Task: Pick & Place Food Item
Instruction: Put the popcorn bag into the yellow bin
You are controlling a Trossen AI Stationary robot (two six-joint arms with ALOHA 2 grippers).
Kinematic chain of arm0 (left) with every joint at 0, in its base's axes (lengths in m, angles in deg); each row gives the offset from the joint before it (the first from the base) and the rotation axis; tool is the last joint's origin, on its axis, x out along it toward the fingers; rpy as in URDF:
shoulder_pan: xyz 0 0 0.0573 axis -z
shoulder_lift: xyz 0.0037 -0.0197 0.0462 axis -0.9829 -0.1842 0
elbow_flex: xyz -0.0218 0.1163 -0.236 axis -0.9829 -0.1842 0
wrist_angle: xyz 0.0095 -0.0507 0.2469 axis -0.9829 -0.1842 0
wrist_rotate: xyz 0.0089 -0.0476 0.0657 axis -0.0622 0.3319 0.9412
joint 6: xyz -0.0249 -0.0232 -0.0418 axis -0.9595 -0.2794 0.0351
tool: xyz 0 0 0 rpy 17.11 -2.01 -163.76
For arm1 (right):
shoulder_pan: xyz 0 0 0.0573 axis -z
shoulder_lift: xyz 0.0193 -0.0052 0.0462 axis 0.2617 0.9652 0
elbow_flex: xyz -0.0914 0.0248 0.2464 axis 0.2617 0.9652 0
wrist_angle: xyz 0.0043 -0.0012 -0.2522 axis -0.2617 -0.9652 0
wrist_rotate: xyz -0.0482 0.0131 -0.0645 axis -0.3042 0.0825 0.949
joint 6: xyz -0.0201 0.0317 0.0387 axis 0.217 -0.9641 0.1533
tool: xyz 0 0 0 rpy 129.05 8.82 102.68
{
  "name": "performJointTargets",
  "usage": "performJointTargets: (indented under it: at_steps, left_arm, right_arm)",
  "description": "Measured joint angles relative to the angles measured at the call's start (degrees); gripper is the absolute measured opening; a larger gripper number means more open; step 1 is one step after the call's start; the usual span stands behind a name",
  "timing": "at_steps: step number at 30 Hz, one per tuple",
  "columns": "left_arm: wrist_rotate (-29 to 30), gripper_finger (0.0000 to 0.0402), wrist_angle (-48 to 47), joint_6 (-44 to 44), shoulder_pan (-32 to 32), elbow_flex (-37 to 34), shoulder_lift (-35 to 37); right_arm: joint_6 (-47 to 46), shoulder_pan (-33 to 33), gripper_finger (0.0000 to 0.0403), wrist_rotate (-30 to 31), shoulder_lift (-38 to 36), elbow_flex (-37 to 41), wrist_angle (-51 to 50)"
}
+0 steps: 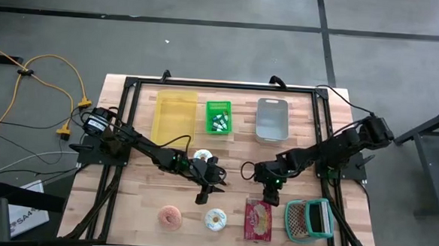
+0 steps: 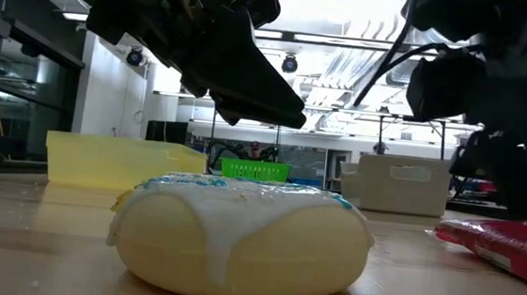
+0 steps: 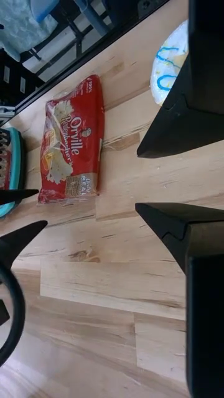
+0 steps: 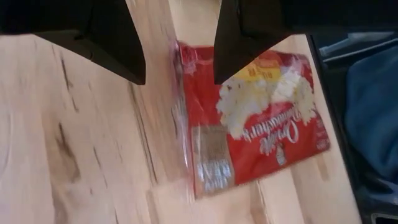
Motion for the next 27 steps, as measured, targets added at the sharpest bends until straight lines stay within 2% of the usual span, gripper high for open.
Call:
performJointTargets:
  at_steps: [18, 27]
  left_arm:
    - [-0.02, 0.0122, -0.07, 0.00, -0.01, 0.00, 0.00]
    - [0.01, 0.0122, 0.31, 0.00, 0.01, 0.00, 0.00]
  right_arm:
    - [-2.28, 0.03, 0.0175, -1.60, 0.27, 0.00, -2.76]
    - [0.90, 1.20, 0.0175, -7.79, 5.45, 0.02, -1.12]
